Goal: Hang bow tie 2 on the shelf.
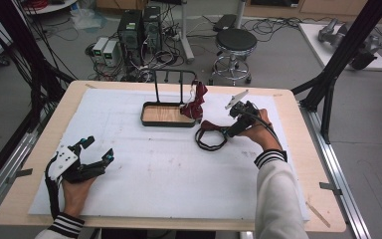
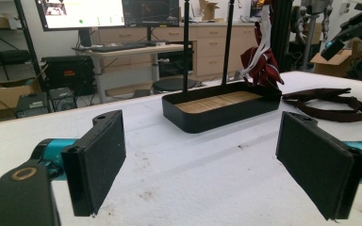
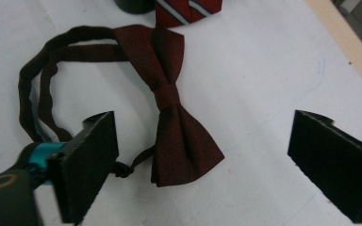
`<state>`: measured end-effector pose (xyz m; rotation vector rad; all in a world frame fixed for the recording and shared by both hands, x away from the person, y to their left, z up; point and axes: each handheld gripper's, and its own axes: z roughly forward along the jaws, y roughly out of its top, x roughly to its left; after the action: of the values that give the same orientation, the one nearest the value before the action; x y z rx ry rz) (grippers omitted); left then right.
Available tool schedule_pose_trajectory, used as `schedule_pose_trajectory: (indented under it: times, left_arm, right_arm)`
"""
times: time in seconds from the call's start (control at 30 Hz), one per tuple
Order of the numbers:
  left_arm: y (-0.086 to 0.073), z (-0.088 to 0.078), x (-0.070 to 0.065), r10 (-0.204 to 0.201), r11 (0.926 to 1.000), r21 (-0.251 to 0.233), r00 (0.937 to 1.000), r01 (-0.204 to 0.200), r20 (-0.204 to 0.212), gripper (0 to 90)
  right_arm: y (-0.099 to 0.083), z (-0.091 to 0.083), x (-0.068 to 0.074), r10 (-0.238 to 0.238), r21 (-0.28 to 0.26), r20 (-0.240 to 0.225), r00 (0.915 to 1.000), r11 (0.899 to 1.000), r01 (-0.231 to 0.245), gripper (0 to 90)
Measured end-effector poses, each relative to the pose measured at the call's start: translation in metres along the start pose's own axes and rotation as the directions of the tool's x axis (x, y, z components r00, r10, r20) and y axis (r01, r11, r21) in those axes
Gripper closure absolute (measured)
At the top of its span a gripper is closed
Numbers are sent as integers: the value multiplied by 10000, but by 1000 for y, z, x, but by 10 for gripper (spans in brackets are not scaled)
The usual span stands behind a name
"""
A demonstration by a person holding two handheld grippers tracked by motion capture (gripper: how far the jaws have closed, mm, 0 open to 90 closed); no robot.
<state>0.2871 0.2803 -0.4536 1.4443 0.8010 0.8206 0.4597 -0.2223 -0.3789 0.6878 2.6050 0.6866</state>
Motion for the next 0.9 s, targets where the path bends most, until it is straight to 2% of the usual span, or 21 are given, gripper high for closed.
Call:
schedule_pose_trajectory:
  times: [0.03, 0.47, 0.67, 0.9]
  left_arm:
    - [0, 0, 0, 0, 10000, -9, 10000, 0, -7, 168]
    - [0, 0, 0, 7, 10000, 11, 10000, -7, 11, 168]
    - [0, 0, 0, 1, 10000, 16, 10000, -1, 23, 167]
    - [0, 0, 0, 3, 10000, 9, 10000, -3, 12, 168]
  right_arm:
    - [0, 1, 0, -66, 58, -30, 10000, 10000, 66, 153]
    - [-2, 19, 1, 74, 721, -594, 9982, 9974, -31, 205]
    - [-5, 26, 0, 29, 1301, -729, 9973, 9915, 66, 296]
    - [-6, 30, -1, 123, 1516, -861, 9962, 9884, 9, 387]
